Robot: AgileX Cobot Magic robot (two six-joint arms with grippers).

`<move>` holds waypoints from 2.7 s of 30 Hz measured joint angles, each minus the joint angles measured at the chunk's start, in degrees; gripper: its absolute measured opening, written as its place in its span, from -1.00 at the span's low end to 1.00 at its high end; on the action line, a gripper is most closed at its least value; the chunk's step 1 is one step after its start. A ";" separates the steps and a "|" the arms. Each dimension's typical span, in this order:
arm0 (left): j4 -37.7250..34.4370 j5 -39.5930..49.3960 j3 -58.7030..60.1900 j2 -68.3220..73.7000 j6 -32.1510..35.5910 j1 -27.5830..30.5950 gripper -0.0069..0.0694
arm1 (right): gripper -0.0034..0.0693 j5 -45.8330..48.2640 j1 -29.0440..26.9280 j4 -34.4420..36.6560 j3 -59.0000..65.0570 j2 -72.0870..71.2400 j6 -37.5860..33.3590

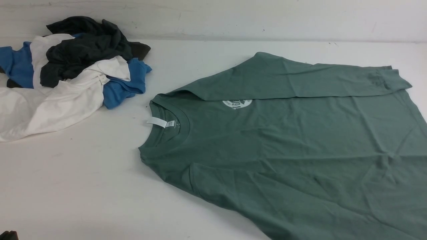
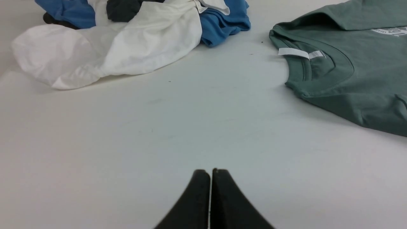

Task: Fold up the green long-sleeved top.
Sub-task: Hold the cuff closest to the cuff with your right arm, then drag the cuff with your right arm and place it in the center of the right edge of the fabric

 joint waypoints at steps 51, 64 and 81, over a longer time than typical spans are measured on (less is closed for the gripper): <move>0.00 0.00 0.00 0.00 0.00 0.00 -0.83 | -0.03 -3.25 -25.31 -22.68 -13.59 57.00 1.98; 0.00 0.00 0.00 0.00 0.00 0.00 -0.83 | -0.90 -0.30 -24.55 -23.12 -13.69 49.08 6.56; 0.00 0.00 0.00 0.00 0.00 0.00 -0.83 | -0.90 -0.85 -4.96 -34.86 -30.45 36.57 11.21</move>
